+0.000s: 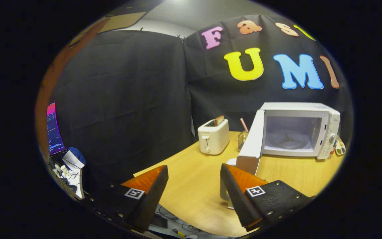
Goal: Open the microwave, put the food inside, and close the microwave door.
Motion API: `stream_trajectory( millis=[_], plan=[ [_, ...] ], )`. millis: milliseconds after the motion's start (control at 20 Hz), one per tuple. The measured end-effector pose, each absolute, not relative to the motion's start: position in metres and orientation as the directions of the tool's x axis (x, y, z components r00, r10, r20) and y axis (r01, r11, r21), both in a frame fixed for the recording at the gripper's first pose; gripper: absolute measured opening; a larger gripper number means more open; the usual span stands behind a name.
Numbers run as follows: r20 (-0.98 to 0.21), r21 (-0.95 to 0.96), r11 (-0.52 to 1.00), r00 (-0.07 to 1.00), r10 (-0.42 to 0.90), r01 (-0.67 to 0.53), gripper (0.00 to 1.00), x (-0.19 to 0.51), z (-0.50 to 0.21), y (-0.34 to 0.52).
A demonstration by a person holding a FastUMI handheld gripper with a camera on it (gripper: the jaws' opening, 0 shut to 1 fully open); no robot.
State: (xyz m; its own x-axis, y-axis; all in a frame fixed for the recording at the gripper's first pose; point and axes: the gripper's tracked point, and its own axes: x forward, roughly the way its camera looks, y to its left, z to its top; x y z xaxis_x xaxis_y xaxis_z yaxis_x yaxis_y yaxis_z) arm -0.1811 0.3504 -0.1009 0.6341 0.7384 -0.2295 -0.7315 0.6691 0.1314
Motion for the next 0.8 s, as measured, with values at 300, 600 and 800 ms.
stream_trajectory(
  millis=[300,600,800],
  plan=[
    [-0.178,0.093,0.765,0.745,0.643,-0.637,0.97,-0.155,-0.073,0.283],
    [-0.231,0.079,0.859,0.829,0.51,-0.506,0.97,-0.133,-0.096,0.198],
    [-0.317,0.082,0.898,0.842,0.436,-0.433,0.97,-0.127,-0.136,0.15]
  ],
)
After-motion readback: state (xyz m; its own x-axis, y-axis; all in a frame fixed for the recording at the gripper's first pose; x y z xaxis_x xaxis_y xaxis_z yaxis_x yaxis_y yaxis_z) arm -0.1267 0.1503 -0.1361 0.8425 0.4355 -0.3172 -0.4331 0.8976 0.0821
